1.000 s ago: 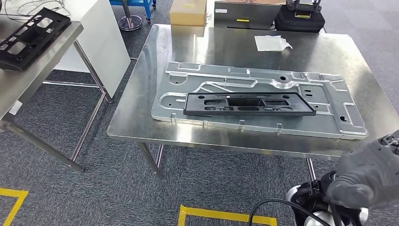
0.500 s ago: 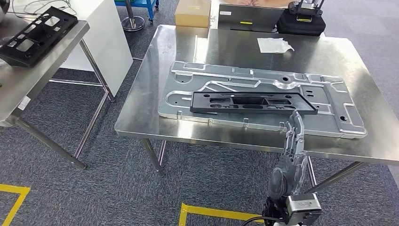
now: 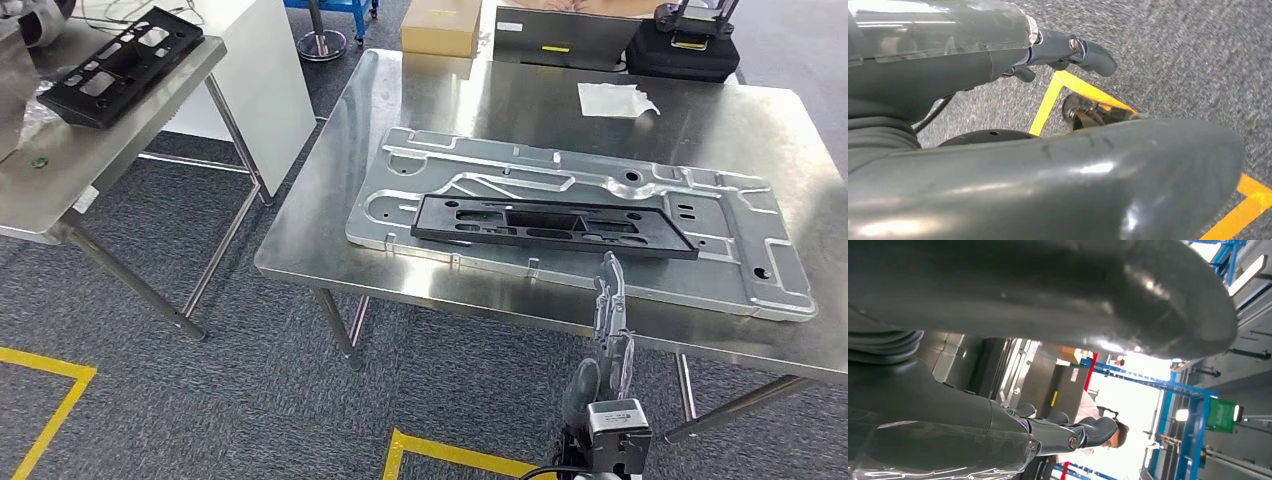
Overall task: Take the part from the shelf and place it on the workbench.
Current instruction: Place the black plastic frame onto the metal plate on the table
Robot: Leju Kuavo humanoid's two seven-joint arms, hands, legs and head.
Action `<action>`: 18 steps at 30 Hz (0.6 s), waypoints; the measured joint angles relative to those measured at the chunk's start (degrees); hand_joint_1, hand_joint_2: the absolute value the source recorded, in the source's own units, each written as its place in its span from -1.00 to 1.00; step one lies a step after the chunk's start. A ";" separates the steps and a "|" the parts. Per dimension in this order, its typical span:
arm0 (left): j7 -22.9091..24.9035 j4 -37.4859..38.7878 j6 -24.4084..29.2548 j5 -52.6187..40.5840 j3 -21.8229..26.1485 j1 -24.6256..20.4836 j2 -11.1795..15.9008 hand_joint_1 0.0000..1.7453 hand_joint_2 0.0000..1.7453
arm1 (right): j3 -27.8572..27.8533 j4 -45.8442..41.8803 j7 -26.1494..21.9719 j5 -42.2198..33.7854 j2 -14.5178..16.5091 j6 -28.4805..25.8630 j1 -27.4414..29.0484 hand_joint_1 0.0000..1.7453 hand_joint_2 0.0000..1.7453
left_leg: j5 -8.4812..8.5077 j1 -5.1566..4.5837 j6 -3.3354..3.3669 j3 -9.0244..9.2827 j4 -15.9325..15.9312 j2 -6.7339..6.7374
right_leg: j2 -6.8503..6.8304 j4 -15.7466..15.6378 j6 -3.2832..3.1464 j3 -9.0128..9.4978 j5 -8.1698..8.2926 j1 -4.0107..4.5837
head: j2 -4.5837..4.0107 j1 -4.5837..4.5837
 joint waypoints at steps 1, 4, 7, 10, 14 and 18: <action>0.00 0.00 0.01 0.01 0.00 -0.01 0.00 -1.00 -1.00 | 0.00 0.04 0.01 0.02 0.01 -0.01 0.04 -1.00 -1.00 | -0.33 0.01 -0.03 -0.29 0.62 0.08 | -0.11 0.00 -0.02 -0.03 0.01 0.03 | 0.00 0.00; 0.01 0.00 0.42 -0.03 0.04 0.06 0.00 -1.00 -1.00 | -0.02 0.76 0.06 0.80 0.07 -0.49 0.29 -1.00 -1.00 | -1.24 0.12 -0.33 -2.00 4.65 0.57 | -1.89 0.06 -0.16 -0.63 0.39 0.29 | 0.00 0.00; 0.01 0.00 1.33 -0.13 0.20 0.11 -0.03 -1.00 -1.00 | -0.04 2.01 0.28 1.99 0.14 -1.34 0.47 -1.00 -1.00 | 4.03 0.06 -0.21 2.87 -4.08 3.50 | -5.13 0.25 0.39 -1.58 1.47 0.59 | 0.00 0.01; -0.04 0.00 1.84 -0.20 0.28 0.07 -0.22 -1.00 -1.00 | -0.04 2.47 0.58 2.82 0.15 -2.08 0.61 -1.00 -1.00 | 5.61 -0.63 0.98 3.48 -7.05 4.42 | -6.69 -0.03 1.58 -1.45 2.63 0.54 | 0.00 0.00; -0.12 0.00 1.93 -0.31 0.36 0.18 -0.50 -1.00 -1.00 | -0.03 2.94 1.06 3.71 0.18 -2.99 0.91 -1.00 -1.00 | 8.09 -0.45 2.78 1.34 -7.73 2.43 | -3.59 2.63 3.02 -2.57 -1.05 0.29 | 0.00 0.00; -0.16 0.00 1.71 -0.41 0.37 0.11 -0.66 -1.00 -1.00 | -0.02 3.43 1.38 4.24 0.17 -3.51 1.57 -1.00 -1.00 | 10.77 -0.92 3.52 -2.13 -7.49 -0.07 | -0.11 14.82 2.48 -5.08 -9.51 0.75 | 0.00 0.00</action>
